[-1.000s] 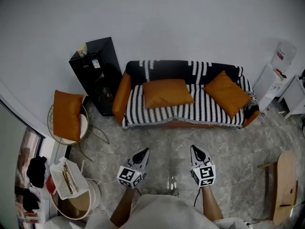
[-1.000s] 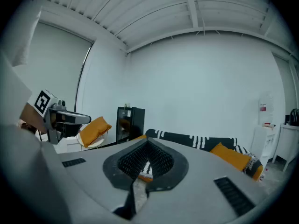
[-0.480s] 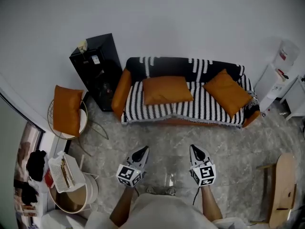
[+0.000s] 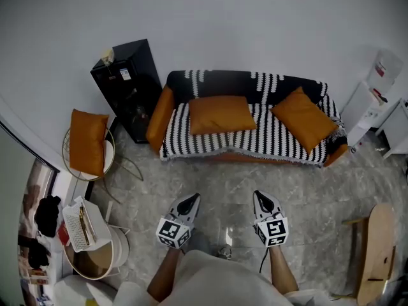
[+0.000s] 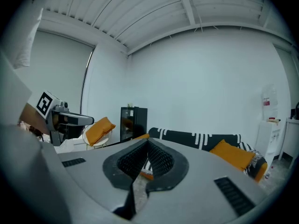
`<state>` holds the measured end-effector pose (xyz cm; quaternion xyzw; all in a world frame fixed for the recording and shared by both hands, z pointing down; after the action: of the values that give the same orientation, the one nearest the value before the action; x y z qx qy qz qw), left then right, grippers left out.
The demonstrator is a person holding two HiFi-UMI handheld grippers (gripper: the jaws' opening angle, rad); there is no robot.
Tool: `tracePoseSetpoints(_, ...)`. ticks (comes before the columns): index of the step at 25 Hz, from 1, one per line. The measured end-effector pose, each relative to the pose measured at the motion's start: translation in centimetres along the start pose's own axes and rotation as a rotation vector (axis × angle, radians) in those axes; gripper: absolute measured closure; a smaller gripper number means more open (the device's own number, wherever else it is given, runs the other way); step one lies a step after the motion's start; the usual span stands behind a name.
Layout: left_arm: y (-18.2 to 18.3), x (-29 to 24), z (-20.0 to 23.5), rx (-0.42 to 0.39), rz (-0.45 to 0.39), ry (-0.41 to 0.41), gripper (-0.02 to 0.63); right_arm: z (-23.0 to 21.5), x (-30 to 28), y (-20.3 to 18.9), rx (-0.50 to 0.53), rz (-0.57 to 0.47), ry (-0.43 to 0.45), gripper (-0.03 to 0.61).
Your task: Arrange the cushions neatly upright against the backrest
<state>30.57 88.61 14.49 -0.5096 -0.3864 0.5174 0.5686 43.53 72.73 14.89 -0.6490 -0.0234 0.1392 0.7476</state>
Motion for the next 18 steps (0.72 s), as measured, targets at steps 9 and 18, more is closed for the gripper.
tracePoseSetpoints(9,-0.1,-3.2,1.3,0.001,-0.001,-0.008,0.584,-1.9,-2.4,-0.6,0.004,0.012,0.007,0.549)
tracePoseSetpoints(18,0.8,-9.4,6.8,0.022,-0.003,-0.019,0.584,-4.3,-9.9,-0.5,0.027,0.033,0.029,0.549)
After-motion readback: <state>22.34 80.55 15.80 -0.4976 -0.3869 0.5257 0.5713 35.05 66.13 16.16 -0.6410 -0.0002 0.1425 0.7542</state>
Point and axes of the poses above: the fingertips, and each gripper's own axes: x backward along the fingers, z to its left, y out of its top, the point moved 1 cm from there along x, backward along the fingers, and after that the axes turned 6 degrees about x, right-handed, at the moved point
